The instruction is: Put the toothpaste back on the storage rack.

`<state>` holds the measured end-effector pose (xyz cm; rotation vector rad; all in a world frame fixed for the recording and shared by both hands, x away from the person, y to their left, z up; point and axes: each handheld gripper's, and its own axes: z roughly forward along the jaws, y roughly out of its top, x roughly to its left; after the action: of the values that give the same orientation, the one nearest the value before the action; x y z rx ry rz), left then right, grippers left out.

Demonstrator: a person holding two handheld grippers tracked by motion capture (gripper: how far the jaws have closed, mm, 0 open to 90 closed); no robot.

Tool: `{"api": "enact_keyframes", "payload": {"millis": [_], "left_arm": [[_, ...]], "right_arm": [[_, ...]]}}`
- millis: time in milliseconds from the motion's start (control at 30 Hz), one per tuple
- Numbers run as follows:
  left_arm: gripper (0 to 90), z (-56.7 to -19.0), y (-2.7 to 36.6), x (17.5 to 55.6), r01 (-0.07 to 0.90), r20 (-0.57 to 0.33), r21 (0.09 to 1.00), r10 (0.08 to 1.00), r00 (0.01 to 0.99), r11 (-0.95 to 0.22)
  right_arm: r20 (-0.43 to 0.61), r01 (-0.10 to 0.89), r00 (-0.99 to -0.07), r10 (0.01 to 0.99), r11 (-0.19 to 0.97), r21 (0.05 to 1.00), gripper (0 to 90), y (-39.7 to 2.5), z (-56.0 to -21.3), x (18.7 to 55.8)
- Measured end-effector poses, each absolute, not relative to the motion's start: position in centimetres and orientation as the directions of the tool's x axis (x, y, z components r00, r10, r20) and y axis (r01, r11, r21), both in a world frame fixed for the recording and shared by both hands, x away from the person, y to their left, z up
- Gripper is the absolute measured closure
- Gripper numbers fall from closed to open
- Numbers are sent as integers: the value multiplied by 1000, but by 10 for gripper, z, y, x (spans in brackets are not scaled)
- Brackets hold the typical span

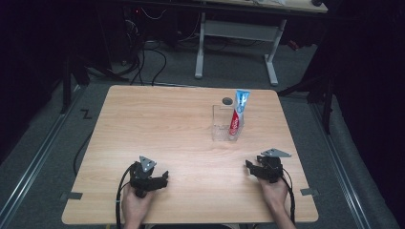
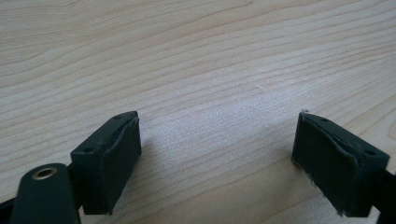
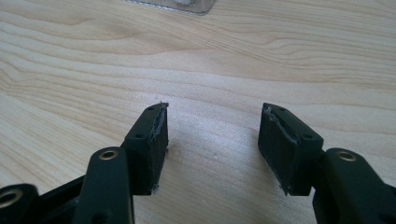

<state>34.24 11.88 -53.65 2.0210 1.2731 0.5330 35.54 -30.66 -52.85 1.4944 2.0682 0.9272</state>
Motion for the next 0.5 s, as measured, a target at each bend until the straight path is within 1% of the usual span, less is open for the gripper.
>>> {"api": "enact_keyframes", "payload": {"millis": [167, 500], "left_arm": [[158, -537, 119, 342, 620, -15, 729, 899, 438, -290], [158, -537, 119, 342, 620, -15, 729, 899, 437, -290]], "right_arm": [[-15, 638, -340, 940, 243, 731, 411, -301, -531, 353], [-17, 637, -345, 938, 248, 730, 396, -300, -531, 353]]}}
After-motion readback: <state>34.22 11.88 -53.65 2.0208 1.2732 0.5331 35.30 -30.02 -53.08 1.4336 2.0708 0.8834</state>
